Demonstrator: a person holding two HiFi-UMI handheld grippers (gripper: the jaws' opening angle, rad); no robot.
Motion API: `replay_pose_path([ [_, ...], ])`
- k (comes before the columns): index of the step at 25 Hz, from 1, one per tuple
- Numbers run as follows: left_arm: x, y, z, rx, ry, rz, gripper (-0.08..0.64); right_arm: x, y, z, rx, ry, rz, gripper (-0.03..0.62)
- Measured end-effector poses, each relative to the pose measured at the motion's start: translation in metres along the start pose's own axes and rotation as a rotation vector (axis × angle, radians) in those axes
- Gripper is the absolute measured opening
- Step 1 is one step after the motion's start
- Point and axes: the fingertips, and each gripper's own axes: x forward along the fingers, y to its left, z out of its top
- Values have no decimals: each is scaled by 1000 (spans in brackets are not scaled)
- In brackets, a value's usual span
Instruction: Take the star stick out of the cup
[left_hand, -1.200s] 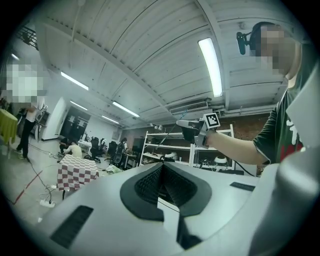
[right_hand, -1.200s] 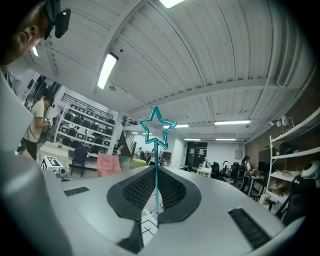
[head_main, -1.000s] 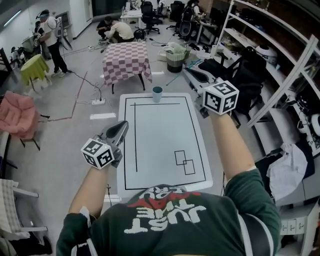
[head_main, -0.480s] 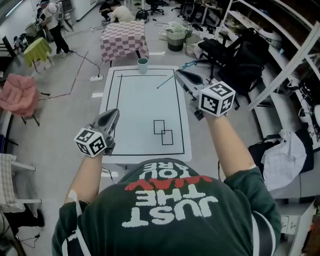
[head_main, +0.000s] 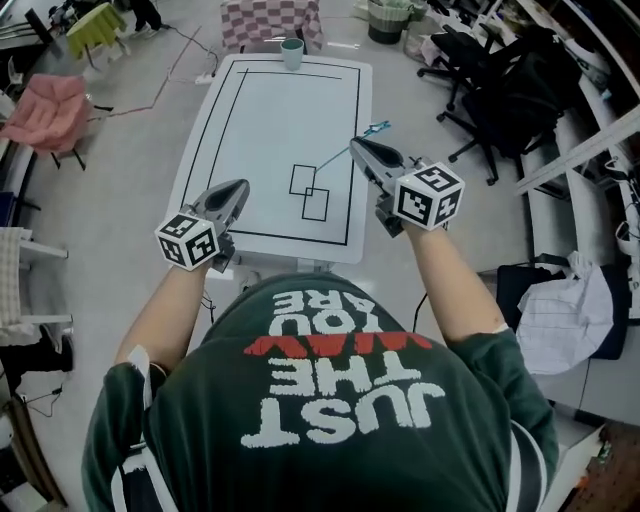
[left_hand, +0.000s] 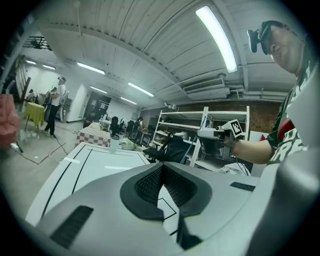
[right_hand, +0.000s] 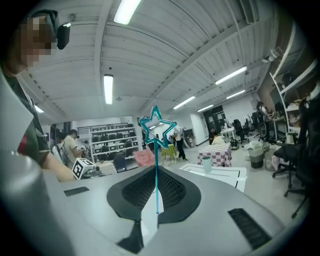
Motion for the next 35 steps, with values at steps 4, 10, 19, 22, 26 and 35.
replay_pose_path([
  [4,-2,3,-28,15,75,-8,9,8,6,-41,95,33,11,43],
  [10,-5,41,-57,-13,135,-73,9,53,21,-88,193,85,9,43],
  [19,-27,91,-104,-69,259,-237,9,108,34,-169,574,104,-86,43],
  [22,-25,97,-115,-76,276,-254,9,111,31,-186,640,107,-97,43],
  [26,-16,100,-121,-99,270,-246,9,109,20,-202,650,91,-90,43],
  [35,-9,93,-134,-110,295,-224,9,101,2,-227,612,49,-101,43],
])
